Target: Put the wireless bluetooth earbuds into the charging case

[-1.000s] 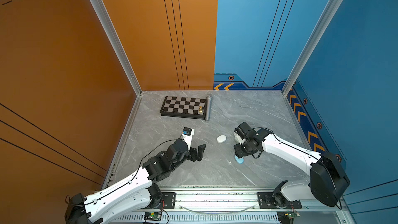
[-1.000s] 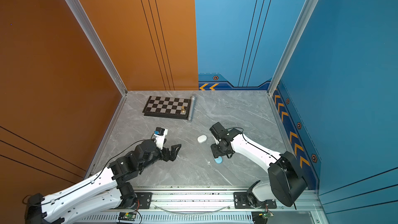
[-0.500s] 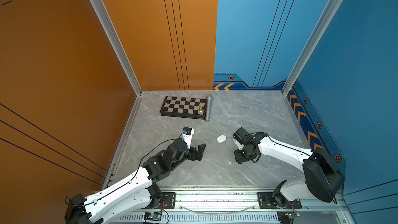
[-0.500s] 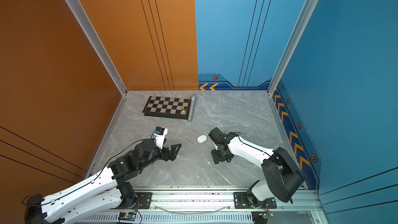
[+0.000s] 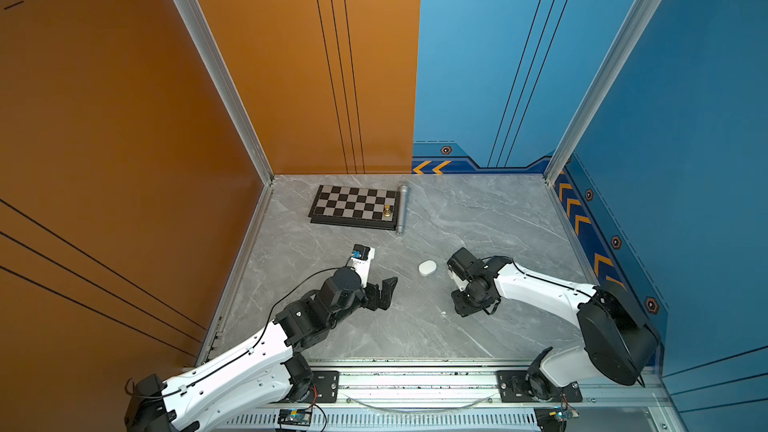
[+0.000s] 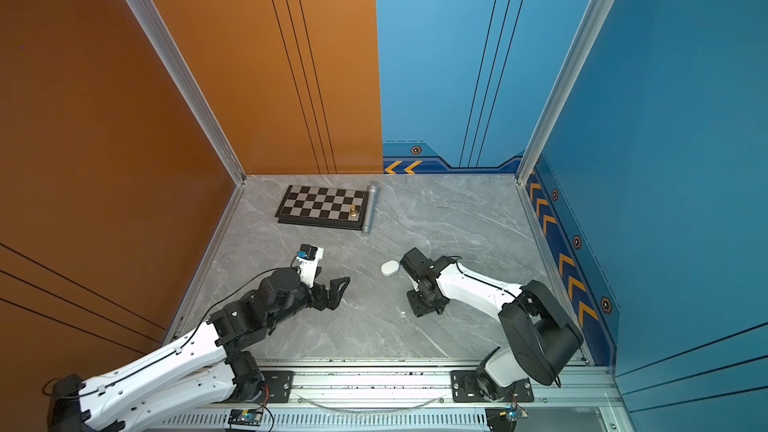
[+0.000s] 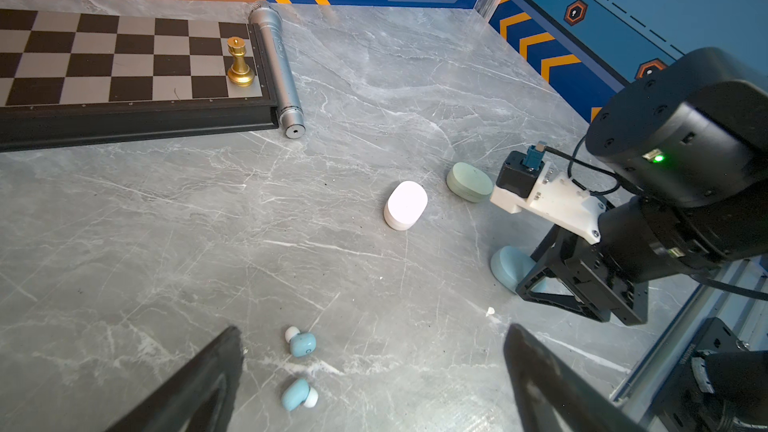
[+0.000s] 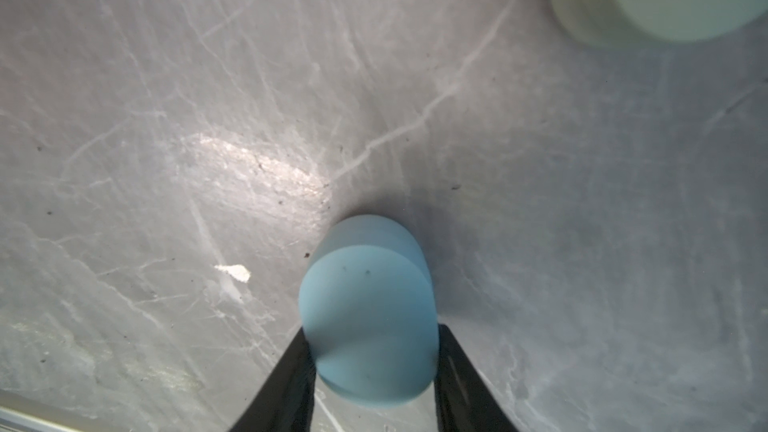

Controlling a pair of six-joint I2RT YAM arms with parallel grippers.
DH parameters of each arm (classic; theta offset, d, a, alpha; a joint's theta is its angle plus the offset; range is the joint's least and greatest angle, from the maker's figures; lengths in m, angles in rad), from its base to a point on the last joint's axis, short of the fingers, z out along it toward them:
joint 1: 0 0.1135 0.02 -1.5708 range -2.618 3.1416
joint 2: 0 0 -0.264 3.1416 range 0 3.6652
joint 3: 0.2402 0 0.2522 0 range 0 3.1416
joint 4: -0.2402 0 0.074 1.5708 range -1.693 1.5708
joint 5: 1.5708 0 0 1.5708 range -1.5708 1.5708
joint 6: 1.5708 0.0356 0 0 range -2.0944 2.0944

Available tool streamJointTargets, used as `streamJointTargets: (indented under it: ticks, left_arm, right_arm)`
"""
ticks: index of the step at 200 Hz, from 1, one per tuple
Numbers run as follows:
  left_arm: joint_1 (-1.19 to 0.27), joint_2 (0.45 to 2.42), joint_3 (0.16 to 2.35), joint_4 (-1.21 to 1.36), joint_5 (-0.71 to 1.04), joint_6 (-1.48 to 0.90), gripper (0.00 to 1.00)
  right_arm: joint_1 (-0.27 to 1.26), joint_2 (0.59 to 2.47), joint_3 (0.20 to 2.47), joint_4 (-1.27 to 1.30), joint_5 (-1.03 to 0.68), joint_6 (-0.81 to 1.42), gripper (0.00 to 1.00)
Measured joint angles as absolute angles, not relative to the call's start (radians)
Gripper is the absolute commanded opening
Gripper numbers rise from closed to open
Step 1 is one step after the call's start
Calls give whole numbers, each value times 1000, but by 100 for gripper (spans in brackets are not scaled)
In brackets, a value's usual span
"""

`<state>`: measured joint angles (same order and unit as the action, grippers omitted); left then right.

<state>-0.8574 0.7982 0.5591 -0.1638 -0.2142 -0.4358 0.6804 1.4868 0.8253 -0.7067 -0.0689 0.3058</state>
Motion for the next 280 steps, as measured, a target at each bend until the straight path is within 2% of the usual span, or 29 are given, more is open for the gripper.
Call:
streamJointTargets:
  ticks: [18,65,109,167,173,177,218,280]
  left_arm:
    - [-857,796,559,-161,-209,-435,100]
    - [-842,766,555,-102,-139,-397,92]
    - [-832,739,565,-51,60,-172,92]
    - [-830,884,764,-178,411,99,87]
    - [-830,894,773,-184,436,115,88]
    - [-830,900,780,-188,453,126,83]
    - [-833,965,831,-214,584,194,74]
    - [-856,1018,848,-206,662,191,62]
  right_arm:
    - [683,1485,825,-706,-67,302,30]
    - [689,1396,877,-731,-108,216,19]
    - [689,1222,1022,-760,-335,-29,17]
    - [688,1066,1060,-845,-613,-366,16]
    - [688,1066,1070,-852,-636,-382,16]
    - [688,1067,1077,-856,-648,-391,16]
    - [688,1092,1132,-876,-756,-430,15]
    - [688,1129,1161,-883,-790,-439,13]
